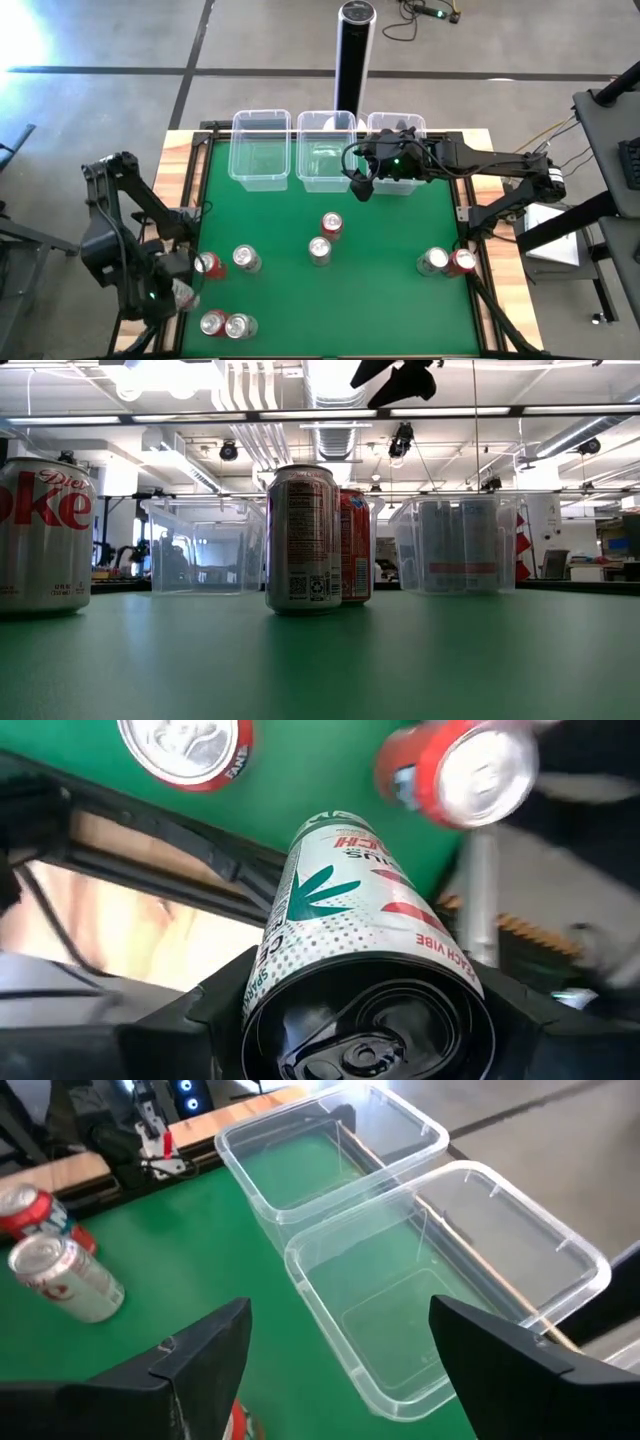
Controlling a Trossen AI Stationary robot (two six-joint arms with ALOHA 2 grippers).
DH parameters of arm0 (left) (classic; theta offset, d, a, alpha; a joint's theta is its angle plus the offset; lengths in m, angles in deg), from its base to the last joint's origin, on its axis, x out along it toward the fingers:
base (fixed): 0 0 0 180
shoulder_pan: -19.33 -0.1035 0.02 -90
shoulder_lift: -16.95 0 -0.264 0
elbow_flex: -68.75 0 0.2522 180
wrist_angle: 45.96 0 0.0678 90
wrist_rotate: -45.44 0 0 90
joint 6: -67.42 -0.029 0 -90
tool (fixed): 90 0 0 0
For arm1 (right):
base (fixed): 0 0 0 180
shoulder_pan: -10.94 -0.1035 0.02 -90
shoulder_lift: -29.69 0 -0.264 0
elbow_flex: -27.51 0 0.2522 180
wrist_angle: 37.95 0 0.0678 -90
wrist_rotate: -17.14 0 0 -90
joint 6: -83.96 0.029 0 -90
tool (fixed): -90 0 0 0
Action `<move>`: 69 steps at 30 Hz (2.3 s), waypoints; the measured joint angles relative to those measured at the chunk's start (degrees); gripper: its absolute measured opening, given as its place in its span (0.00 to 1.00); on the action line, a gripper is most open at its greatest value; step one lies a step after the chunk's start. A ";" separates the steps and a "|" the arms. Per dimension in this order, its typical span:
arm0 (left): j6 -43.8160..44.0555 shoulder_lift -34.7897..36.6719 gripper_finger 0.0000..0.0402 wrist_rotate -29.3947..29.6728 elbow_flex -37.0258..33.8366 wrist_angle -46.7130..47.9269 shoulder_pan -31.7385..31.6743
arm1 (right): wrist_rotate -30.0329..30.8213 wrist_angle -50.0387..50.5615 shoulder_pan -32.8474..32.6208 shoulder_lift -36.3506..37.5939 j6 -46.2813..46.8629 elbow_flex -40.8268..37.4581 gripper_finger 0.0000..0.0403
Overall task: Sort soda cans
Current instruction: Put the white/black soda can into the right transparent bin
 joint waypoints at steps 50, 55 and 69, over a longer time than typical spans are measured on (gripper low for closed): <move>-96.24 -35.36 0.59 29.60 45.70 -24.08 -48.52 | 0.59 30.54 -15.61 11.66 6.63 11.85 0.67; -88.64 -38.22 0.59 29.17 45.53 -19.45 -45.39 | 0.61 34.75 -19.75 12.20 10.40 10.23 0.67; -69.39 -51.26 0.59 20.34 46.07 -9.66 -39.47 | 6.58 33.46 -38.60 -0.31 15.46 8.59 0.67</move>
